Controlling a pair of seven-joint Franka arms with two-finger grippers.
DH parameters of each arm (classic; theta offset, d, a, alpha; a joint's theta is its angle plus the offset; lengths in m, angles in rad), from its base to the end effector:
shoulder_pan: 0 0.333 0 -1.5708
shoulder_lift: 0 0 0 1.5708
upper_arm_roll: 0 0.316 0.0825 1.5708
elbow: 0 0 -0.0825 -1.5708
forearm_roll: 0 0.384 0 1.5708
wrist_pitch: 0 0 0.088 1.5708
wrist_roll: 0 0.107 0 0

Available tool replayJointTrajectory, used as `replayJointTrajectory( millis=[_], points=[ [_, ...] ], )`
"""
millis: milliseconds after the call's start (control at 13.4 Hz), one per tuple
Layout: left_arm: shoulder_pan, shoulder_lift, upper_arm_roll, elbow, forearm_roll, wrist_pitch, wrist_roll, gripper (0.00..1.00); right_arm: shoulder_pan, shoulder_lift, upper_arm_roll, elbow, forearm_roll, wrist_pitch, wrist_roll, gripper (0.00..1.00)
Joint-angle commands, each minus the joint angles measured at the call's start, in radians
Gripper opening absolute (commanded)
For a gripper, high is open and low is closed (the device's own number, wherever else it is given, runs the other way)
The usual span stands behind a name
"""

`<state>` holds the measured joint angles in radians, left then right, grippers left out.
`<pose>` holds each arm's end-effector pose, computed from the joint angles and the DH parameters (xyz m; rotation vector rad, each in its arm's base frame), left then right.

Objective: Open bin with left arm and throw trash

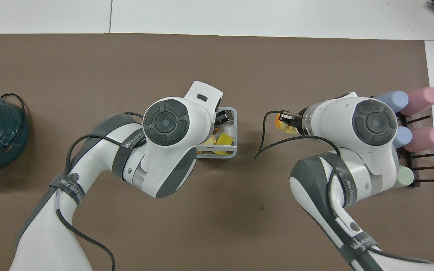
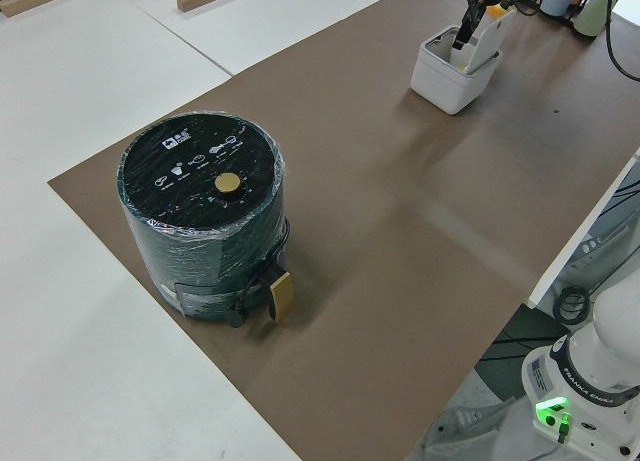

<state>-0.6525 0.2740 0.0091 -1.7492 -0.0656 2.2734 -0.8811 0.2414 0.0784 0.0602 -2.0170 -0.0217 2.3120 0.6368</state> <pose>0.5253 -0.3965 0.4394 2.8960 0.3980 0.2124 0.5633 0.1742 0.4351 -3.0005 0.4888 -0.3039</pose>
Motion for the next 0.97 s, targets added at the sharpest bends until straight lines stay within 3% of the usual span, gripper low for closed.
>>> replayJointTrajectory(
  millis=[0, 298, 596, 894],
  points=[
    [0.002, -0.03, 0.025, 0.028, 0.012, -0.061, -0.007, 1.0, -0.001, -0.008, 0.016, 0.032, 0.014, -0.028, 0.015, 0.0],
    [0.14, -0.036, 0.032, 0.132, 0.021, -0.274, 0.115, 0.99, 0.062, 0.024, 0.03, 0.047, 0.02, 0.047, 0.121, 0.0],
    [0.321, -0.085, 0.031, 0.143, 0.021, -0.403, 0.385, 0.99, 0.176, 0.102, 0.032, 0.09, 0.059, 0.131, 0.292, 0.0],
    [0.474, -0.157, 0.032, 0.142, 0.023, -0.497, 0.702, 1.0, 0.213, 0.15, 0.032, 0.095, 0.06, 0.202, 0.311, 0.02]
  ],
)
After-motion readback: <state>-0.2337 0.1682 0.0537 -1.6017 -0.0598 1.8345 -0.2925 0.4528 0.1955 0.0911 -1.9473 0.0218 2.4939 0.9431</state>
